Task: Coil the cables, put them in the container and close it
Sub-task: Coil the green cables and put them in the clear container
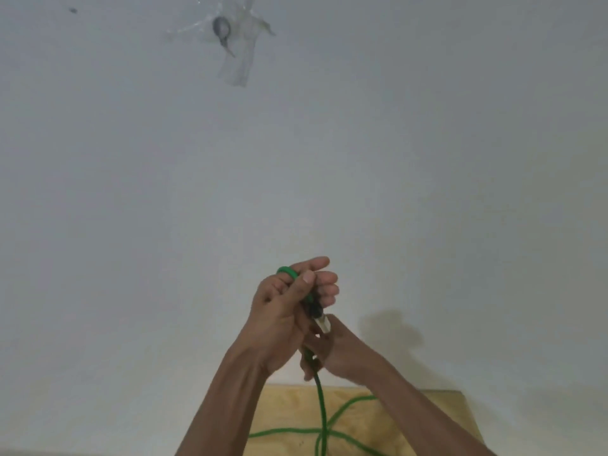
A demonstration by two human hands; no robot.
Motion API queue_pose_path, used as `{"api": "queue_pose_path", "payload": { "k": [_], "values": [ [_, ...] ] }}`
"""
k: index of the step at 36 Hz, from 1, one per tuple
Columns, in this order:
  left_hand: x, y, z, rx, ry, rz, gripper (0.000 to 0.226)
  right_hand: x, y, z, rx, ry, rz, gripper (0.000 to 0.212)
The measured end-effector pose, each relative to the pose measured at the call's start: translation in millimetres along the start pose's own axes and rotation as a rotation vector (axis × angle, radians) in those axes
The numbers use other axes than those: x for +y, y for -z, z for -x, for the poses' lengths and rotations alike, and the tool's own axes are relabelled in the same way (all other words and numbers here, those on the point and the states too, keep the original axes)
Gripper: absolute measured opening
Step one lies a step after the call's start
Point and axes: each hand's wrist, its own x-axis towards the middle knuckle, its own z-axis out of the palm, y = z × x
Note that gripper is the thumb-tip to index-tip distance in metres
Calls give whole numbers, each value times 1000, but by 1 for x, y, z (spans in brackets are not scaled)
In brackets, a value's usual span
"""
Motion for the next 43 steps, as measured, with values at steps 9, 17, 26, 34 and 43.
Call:
{"api": "queue_pose_path", "payload": {
  "k": [9, 17, 26, 34, 43],
  "values": [
    [18, 39, -23, 60, -170, -526, 24, 0, -17, 16, 115, -17, -31, 27],
    [19, 59, -25, -74, 1, -1027, 22, -38, 27, 14, 269, 119, 448, 16],
    [-2, 29, 1, -215, 381, -540, 72, -70, 71, -12, 297, 242, 167, 20],
    [-8, 10, 2, -363, 345, -5, 33, -32, 58, -17, 231, 201, -269, 5],
    [15, 10, -29, -253, 68, -66, 18, 4, -4, 13, 177, -45, -216, 17]
  ]
}}
